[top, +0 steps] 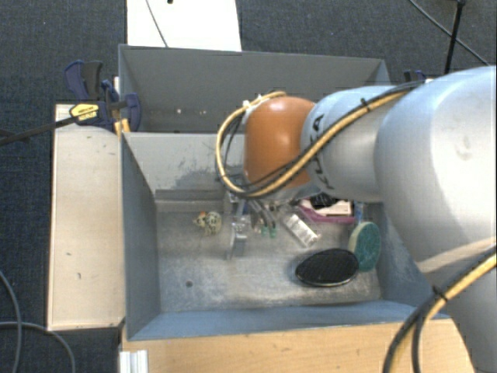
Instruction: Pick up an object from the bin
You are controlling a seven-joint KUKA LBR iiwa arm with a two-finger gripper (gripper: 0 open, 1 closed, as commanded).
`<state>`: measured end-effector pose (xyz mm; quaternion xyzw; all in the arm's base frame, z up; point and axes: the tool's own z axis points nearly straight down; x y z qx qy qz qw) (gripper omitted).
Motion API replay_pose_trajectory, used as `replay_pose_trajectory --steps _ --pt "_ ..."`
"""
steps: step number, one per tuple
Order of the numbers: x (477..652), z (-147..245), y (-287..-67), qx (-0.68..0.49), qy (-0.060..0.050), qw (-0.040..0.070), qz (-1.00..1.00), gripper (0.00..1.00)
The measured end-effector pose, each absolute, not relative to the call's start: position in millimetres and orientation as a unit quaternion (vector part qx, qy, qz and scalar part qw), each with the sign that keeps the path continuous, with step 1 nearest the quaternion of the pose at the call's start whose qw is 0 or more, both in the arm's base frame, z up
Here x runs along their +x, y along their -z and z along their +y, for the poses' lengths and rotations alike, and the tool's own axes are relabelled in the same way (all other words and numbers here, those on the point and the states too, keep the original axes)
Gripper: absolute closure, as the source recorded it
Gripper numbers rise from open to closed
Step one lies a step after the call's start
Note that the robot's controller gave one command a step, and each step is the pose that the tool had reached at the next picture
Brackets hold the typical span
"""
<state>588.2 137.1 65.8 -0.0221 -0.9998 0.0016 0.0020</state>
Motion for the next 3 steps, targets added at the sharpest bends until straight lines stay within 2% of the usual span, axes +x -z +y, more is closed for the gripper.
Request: replay_pose_trajectory --steps 1,2,3 --pt "589.4 172 -71 -0.023 0.002 -0.002 -1.000 0.00" --pt "589.9 171 -71 -0.027 0.002 -0.002 -1.000 1.00" --pt "569.4 173 -228 -0.026 0.002 -0.005 -1.000 1.00"
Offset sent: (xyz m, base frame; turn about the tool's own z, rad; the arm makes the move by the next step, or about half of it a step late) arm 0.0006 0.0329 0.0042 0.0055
